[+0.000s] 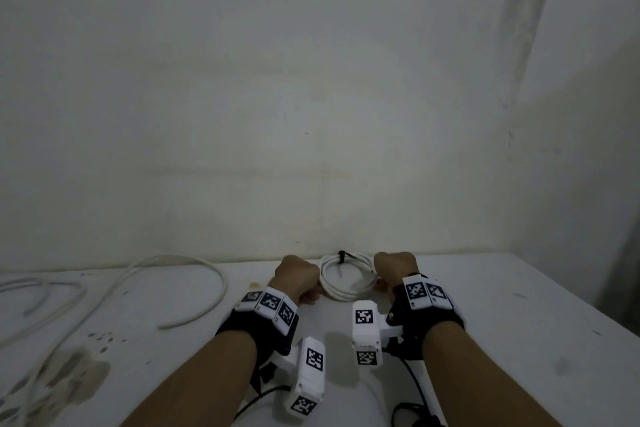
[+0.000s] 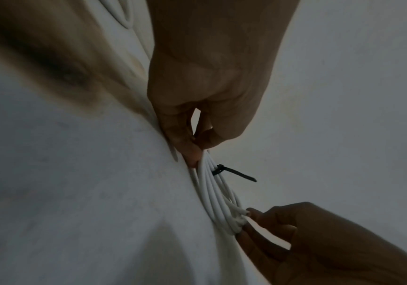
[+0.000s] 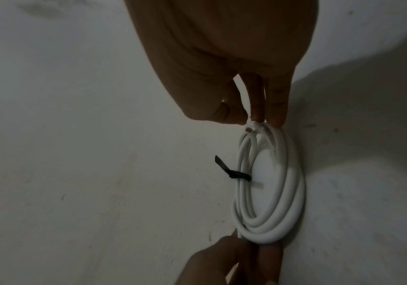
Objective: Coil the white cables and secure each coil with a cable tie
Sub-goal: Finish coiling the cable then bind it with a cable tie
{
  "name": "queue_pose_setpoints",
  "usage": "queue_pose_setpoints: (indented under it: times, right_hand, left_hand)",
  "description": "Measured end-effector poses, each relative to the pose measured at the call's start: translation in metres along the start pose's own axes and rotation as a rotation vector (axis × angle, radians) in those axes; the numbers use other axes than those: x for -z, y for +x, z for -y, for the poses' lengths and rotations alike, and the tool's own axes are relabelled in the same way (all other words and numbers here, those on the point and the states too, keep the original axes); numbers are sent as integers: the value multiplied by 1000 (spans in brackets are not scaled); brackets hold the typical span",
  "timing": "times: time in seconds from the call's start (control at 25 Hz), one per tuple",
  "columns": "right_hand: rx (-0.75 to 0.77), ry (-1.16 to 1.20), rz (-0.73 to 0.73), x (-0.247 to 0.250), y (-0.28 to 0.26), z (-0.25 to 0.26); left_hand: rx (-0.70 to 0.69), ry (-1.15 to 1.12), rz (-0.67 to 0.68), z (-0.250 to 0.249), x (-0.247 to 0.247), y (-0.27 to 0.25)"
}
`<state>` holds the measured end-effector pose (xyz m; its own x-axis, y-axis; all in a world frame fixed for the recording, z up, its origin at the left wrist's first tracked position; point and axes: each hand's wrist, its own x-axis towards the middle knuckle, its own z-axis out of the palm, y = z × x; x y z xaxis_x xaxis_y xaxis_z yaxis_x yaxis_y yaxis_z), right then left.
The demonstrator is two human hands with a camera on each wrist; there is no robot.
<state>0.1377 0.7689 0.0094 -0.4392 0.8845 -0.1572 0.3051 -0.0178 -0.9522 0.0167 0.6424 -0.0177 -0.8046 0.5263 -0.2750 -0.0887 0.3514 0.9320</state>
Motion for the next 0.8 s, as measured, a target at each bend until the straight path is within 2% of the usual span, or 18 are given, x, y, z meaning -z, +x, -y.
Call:
queue_pose_setpoints:
  times: [0.04,0.08,0.12,0.2,0.28,0.32,0.4,0.64,0.8]
  right_hand:
    - [166,-275,0,2,-1,0]
    - [175,-447,13,2,-4,5]
    - [174,-520,42,4,-4,9]
    - [157,-511,46,8,3,8]
    - [36,-272,105,11,2,10]
    - [28,-207,125,13,-3,14]
    - [82,-294,62,21,-16,23]
    - [154,-582,340,23,-116,63]
    - [305,-736,425,-9,-183,74]
  left_hand:
    - [-11,7,1,-3,-1,4]
    - [-2,20,14,-5,1,5]
    - [0,31,42,-8,1,6]
    - [25,60,92,-12,6,-2]
    - [51,72,108,-12,16,-13]
    - [60,82,106,-12,23,-22]
    - [62,88,95,-10,37,-37]
    - [-6,41,67,-21,102,-108]
    - [-56,-5,43,-20,151,-157]
